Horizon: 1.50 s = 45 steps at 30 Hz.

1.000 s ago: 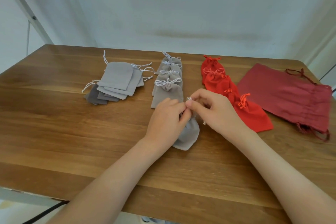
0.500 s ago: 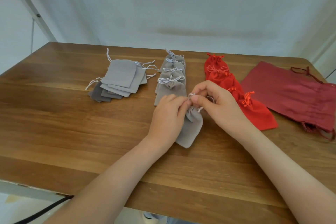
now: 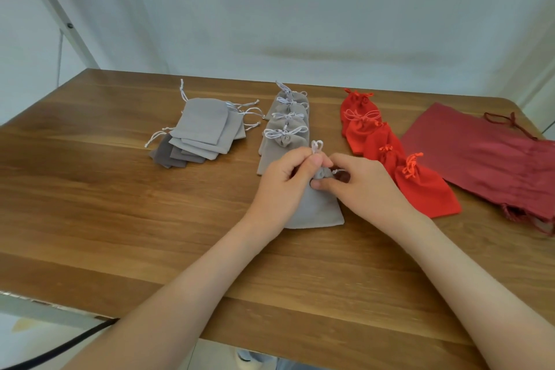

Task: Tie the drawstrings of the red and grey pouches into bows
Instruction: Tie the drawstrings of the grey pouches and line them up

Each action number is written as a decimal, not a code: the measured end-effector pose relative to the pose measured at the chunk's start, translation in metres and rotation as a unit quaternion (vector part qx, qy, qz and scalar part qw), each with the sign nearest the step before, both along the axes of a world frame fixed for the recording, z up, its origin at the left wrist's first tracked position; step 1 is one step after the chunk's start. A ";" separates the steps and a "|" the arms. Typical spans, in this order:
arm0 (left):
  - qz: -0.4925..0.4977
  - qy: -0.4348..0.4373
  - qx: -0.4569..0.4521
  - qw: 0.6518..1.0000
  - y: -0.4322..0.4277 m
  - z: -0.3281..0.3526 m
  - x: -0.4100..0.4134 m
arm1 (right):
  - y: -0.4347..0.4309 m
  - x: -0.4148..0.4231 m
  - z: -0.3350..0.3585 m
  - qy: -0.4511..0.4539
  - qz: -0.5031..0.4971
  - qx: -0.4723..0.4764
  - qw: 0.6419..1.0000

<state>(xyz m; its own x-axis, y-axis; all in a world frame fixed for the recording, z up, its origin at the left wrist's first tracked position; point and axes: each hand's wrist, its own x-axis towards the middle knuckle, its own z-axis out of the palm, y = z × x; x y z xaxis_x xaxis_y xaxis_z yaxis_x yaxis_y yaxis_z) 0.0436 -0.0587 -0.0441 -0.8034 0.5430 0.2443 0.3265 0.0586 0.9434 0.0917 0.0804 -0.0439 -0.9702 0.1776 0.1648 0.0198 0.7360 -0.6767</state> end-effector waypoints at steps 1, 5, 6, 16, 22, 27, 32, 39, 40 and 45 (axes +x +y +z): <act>0.013 0.014 -0.009 1.000 0.000 -0.002 0.000 | 0.001 0.001 0.001 -0.006 0.007 0.004 1.000; 0.086 0.059 -0.022 0.994 -0.002 -0.006 -0.001 | 0.009 0.002 -0.001 0.013 0.003 0.123 0.992; 0.097 0.064 -0.026 0.993 -0.002 -0.006 -0.001 | 0.011 0.002 -0.003 0.034 -0.007 0.156 0.987; 0.100 0.014 -0.079 0.992 0.003 -0.007 -0.001 | 0.005 0.002 0.002 0.003 -0.068 -0.008 0.998; 0.057 -0.012 -0.065 0.996 0.003 -0.005 -0.003 | -0.010 0.003 0.008 0.007 -0.051 -0.394 0.918; 0.003 -0.052 -0.054 0.997 0.004 -0.008 -0.006 | -0.010 0.005 0.008 -0.013 0.025 -0.482 0.876; -0.010 -0.093 -0.060 0.994 0.004 -0.010 -0.009 | -0.011 0.003 0.002 0.006 0.032 -0.407 0.913; 0.004 -0.114 -0.036 0.993 0.005 -0.012 -0.012 | -0.016 0.003 0.000 0.065 0.038 -0.363 0.929; 0.014 -0.120 -0.023 0.992 0.005 -0.011 -0.012 | -0.016 0.003 -0.001 0.076 0.027 -0.360 0.929; 0.046 -0.148 -0.002 0.988 0.002 -0.011 -0.016 | -0.017 0.001 -0.002 0.088 -0.022 -0.424 0.901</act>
